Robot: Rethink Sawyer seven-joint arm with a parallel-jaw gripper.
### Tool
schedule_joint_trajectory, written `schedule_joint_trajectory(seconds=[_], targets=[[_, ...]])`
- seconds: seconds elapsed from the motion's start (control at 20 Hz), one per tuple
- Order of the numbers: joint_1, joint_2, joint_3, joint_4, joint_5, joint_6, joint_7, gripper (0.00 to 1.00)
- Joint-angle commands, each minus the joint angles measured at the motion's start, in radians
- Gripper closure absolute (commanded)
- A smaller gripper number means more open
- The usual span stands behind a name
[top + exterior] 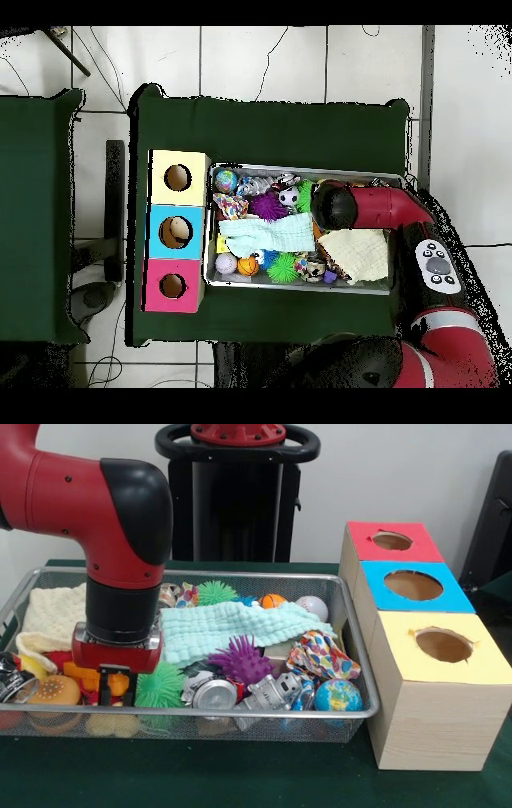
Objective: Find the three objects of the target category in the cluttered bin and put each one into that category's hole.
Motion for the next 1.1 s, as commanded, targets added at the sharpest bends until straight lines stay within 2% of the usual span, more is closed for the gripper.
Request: schedule_joint_trajectory(seconds=[0.05,0.45,0.6,0.7,1.1], targets=[[-0.007,0.118,-0.020,-0.063,-0.090,-0.172,0.058,1.00],[0.011,0.117,-0.043,-0.069,-0.077,-0.189,0.073,1.00],[-0.022,0.118,-0.002,-0.053,-0.038,-0.131,0.033,1.00],[-0.023,0.109,0.004,-0.047,-0.044,-0.133,0.020,1.00],[-0.028,-0.025,0.024,0.047,0.001,-0.043,-0.006,1.00]])
